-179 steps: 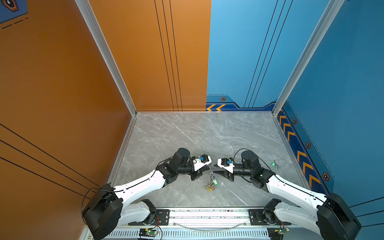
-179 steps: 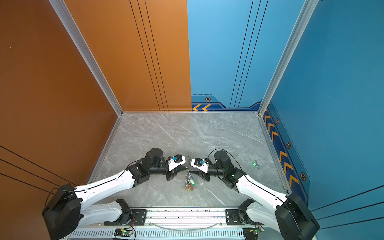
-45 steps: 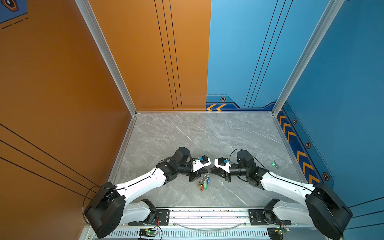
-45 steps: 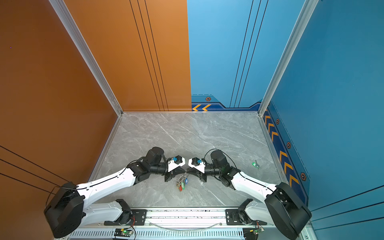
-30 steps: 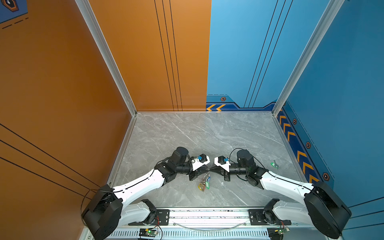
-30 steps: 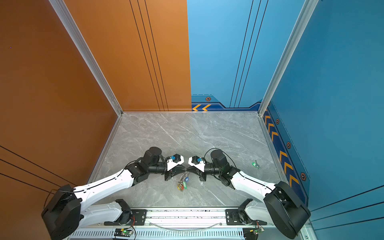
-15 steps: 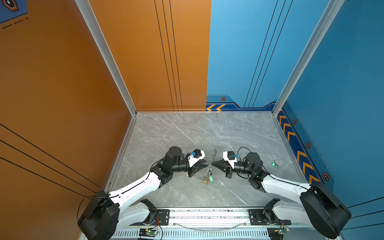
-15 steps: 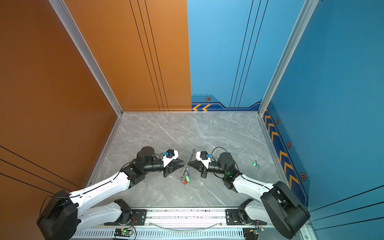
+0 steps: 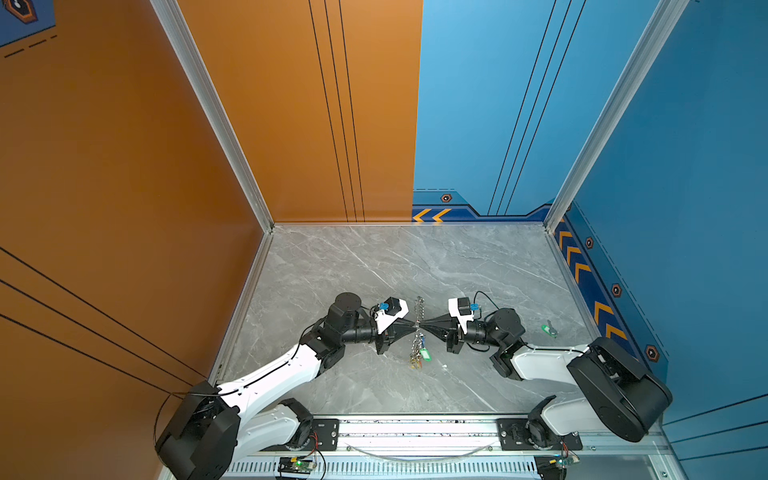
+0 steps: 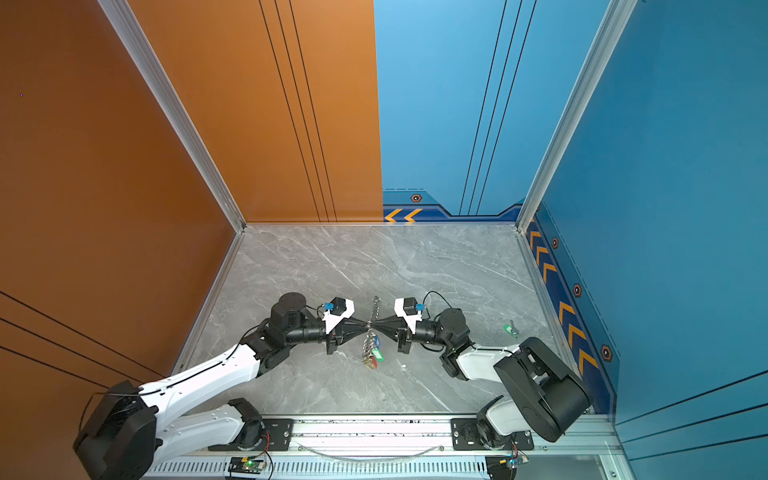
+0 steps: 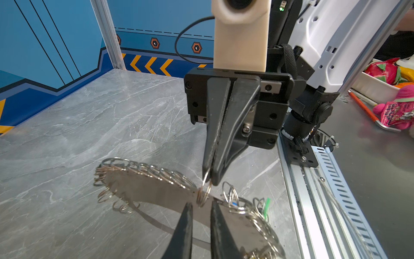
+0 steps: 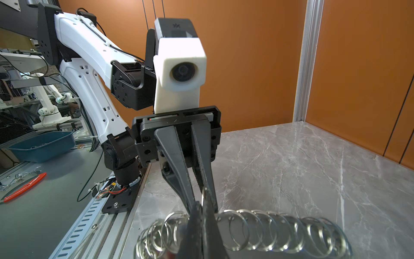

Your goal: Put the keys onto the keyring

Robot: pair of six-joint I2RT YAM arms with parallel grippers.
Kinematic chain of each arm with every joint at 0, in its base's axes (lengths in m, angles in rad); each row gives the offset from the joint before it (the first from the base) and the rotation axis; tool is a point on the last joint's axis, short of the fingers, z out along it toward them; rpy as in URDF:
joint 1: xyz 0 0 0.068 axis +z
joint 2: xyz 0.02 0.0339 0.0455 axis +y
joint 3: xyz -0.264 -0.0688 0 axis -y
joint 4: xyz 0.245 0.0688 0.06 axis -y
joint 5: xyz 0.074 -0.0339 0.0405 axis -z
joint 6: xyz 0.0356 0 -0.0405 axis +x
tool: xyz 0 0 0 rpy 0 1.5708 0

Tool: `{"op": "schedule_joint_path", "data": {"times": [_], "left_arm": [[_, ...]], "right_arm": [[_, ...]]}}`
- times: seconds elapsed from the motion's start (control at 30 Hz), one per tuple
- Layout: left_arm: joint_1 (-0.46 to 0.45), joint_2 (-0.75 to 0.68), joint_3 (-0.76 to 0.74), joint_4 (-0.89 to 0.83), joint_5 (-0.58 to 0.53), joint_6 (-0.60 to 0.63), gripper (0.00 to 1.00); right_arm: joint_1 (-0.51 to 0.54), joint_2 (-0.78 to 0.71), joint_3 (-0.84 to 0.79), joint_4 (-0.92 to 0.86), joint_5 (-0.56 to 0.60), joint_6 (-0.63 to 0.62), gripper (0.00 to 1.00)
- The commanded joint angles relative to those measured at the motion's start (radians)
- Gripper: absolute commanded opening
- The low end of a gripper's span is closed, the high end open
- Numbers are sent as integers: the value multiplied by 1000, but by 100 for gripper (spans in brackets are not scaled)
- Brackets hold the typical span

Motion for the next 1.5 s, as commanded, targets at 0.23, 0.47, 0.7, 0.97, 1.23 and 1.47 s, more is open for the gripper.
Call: {"op": "schedule_joint_path", "data": {"times": [0.23, 0.47, 0.7, 0.97, 1.23, 1.47], "left_arm": [[24, -18, -22, 67, 43, -43, 12], [27, -16, -23, 79, 66, -52, 9], [26, 2, -18, 79, 77, -47, 0], [-16, 10, 17, -56, -47, 59, 0], [-64, 16, 49, -164, -117, 144, 0], [-94, 19, 56, -207, -145, 194, 0]], "right_arm": [[16, 20, 26, 90, -41, 19, 0], [20, 37, 35, 89, -44, 16, 0], [29, 41, 43, 90, -35, 16, 0], [-11, -3, -1, 5, -13, -46, 24], [19, -260, 109, -918, 59, -555, 30], [35, -221, 138, -944, 38, -553, 25]]}}
